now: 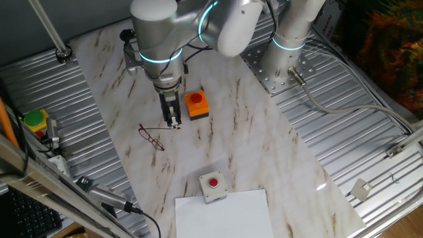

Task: Unfold the leg of the glasses (with one hand)

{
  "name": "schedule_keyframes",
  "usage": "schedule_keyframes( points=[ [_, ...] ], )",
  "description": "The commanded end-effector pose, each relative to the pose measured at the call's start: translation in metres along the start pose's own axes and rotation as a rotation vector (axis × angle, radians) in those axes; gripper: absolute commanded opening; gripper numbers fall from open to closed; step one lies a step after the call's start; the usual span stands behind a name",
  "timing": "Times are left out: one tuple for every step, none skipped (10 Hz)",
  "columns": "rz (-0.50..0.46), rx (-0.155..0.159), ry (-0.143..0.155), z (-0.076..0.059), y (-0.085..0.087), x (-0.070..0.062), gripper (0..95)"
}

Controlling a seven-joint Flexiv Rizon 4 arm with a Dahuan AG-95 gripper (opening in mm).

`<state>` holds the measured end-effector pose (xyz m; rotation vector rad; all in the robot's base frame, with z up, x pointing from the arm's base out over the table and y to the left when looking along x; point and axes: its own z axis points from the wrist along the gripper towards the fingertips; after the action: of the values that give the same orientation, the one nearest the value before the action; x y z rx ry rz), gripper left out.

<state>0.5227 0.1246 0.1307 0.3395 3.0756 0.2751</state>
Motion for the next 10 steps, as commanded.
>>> schedule_keyframes(
  points=[
    [0.010,-0.019,0.019,-0.0051,0.0019,-0.0002,0.0],
    [0.016,-0.028,0.029,-0.0083,0.0033,0.0001,0.0],
    [0.020,-0.032,0.033,-0.0100,0.0039,0.0004,0.0],
    [0.028,-0.044,0.040,-0.0117,0.0041,0.0013,0.0],
    [0.031,-0.046,0.046,-0.0123,0.0043,0.0017,0.0],
    [0.040,-0.060,0.057,-0.0123,0.0043,0.0017,0.0],
    [0.044,-0.068,0.064,-0.0123,0.0043,0.0017,0.0],
    [0.045,-0.076,0.075,-0.0127,0.0039,0.0016,0.0],
    [0.043,-0.073,0.079,-0.0128,0.0038,0.0016,0.0],
    [0.042,-0.069,0.077,-0.0137,0.0034,0.0018,0.0]
  ],
)
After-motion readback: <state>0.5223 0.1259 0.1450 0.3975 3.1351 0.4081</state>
